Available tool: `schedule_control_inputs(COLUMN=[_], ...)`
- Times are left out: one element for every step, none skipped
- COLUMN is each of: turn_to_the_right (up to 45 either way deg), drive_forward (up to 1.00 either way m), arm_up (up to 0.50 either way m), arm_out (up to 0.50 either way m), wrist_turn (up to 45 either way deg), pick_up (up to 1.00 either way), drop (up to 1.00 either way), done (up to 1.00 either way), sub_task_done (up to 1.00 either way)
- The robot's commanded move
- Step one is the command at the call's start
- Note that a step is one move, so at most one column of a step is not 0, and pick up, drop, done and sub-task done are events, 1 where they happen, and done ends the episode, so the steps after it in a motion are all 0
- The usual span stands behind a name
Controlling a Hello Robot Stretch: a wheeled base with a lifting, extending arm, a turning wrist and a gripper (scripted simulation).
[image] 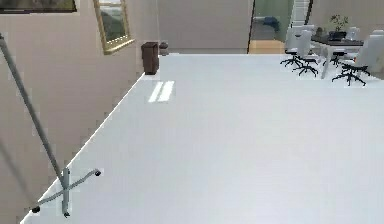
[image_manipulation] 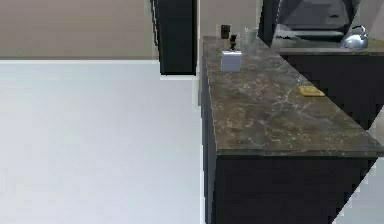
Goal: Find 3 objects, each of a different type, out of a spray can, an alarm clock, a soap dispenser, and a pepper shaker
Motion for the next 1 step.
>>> schedule_control_inputs(turn_to_the_right=[21.0], drive_forward=[0.00], arm_up=[0.00], arm_out=[0.00], wrist_turn=[0.0], pick_up=[0.00], drop=[0.00], done=[0.00], sub_task_done=[0.00])
